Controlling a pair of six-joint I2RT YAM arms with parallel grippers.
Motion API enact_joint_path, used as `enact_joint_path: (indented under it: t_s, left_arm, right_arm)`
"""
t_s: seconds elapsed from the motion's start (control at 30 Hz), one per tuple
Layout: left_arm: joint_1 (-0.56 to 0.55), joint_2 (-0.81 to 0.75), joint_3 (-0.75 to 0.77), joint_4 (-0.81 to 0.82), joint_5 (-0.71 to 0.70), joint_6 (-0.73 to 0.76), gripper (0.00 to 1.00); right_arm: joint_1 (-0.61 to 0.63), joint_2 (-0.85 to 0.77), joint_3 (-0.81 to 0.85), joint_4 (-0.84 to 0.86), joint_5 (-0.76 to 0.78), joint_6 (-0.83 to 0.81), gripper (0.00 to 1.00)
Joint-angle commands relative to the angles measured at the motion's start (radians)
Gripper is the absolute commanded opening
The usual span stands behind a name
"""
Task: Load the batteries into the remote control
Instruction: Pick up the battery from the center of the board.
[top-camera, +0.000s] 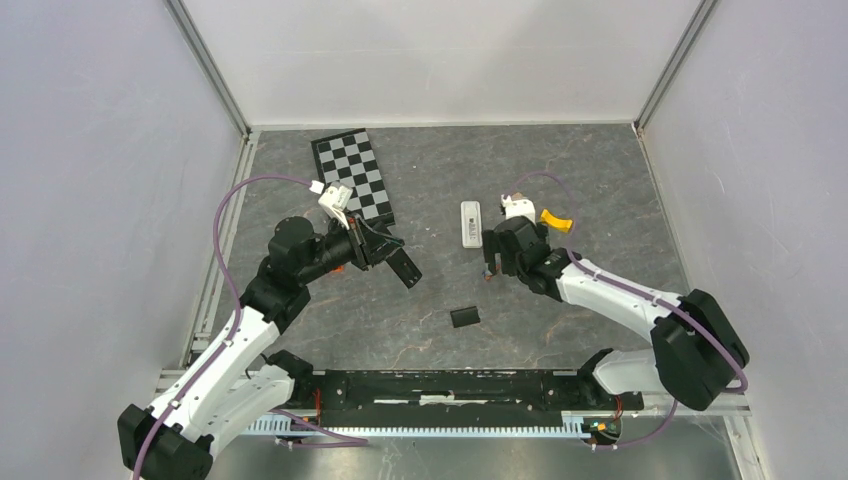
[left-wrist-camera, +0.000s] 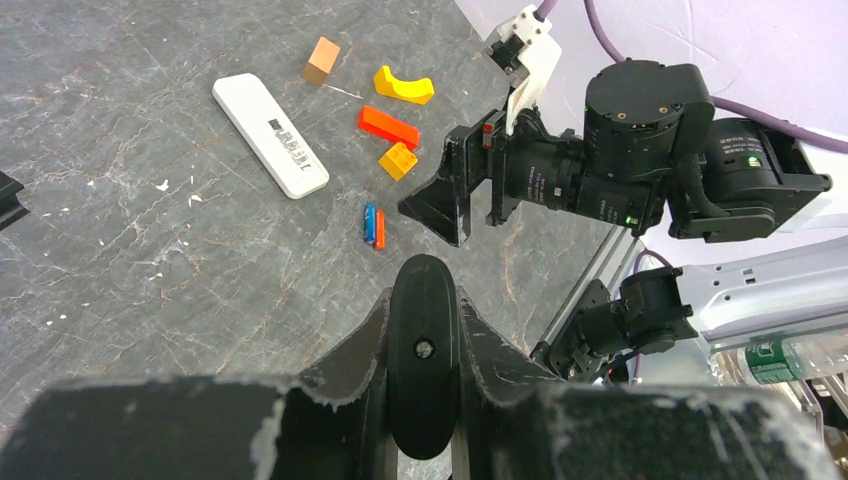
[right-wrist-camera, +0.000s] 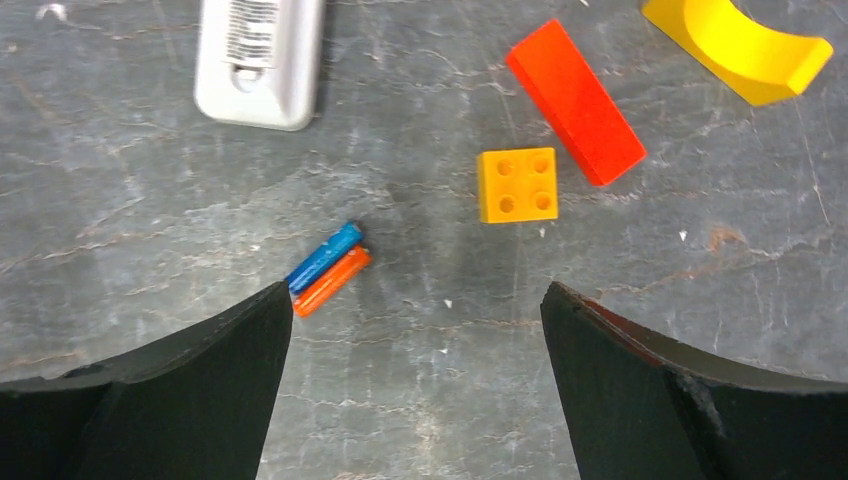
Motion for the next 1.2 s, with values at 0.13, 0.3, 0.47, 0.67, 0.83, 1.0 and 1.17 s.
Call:
enact_joint_path:
  t_s: [0.13,0.3,0.47,0.67,0.83,1.0,1.17]
  left_arm:
    - [-0.002,-0.024,0.034,0.023,-0.018,0.047,0.02]
    - [-0.002,-0.028,0.032,0.023,-0.024,0.054,0.02]
    - [-0.002,-0.041,0.029,0.022,-0.042,0.065,0.02]
    - [-0.002,-0.048,0.026,0.001,-0.05,0.077,0.02]
    - [-0.002,-0.054,0.022,-0.005,-0.052,0.078,0.02]
    - [-0.002,-0.054,0.02,-0.004,-0.053,0.078,0.02]
    - [-0.002,-0.055,0.018,-0.004,-0.054,0.079,0.02]
  right_arm:
    - [-0.109,-0.009,-0.089,0.099,-0.164,0.045,0.98]
    - [-0.112,0.051,-0.059,0.112,-0.289,0.009,0.98]
    - [-0.113,0.081,-0.035,0.097,-0.271,0.129,0.66]
    - [-0.103,0.183,0.049,-0.001,-0.239,0.245,0.37]
    - [-0.092,0.196,0.047,0.01,-0.219,0.293,0.34]
    - [-0.086,0.198,0.056,0.013,-0.21,0.311,0.42]
    - [-0.079,0.195,0.066,0.021,-0.215,0.316,0.47]
